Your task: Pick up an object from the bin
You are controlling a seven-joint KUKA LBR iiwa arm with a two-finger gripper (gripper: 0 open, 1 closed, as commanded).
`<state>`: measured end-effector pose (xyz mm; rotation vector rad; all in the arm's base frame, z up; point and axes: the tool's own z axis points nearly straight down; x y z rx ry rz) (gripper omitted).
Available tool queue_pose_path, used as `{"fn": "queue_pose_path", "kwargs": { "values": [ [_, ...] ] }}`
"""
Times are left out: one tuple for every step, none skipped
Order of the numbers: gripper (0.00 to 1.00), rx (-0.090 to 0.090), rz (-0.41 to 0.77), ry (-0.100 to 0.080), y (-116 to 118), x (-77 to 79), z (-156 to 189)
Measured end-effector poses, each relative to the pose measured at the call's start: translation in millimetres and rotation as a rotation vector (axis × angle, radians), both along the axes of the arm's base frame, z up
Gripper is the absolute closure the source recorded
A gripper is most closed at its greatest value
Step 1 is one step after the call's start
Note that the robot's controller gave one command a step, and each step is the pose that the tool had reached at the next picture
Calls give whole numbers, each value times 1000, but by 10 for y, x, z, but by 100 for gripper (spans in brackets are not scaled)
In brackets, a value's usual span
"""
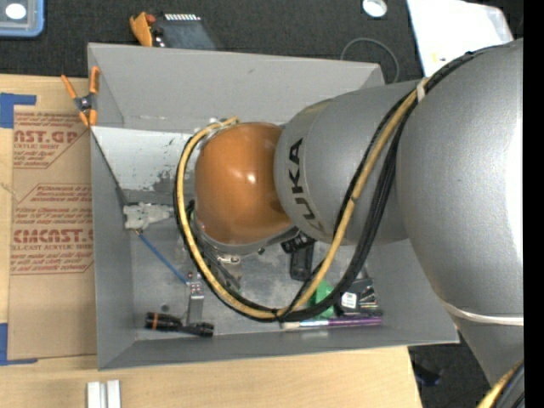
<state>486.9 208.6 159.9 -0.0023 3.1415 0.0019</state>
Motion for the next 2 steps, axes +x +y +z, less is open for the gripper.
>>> {"fn": "queue_pose_path", "kwargs": {
  "values": [
    [0, 2, 152, -5, 102, -37, -834],
    [0, 3, -113, -4, -33, -42, -563]
  ]
}}
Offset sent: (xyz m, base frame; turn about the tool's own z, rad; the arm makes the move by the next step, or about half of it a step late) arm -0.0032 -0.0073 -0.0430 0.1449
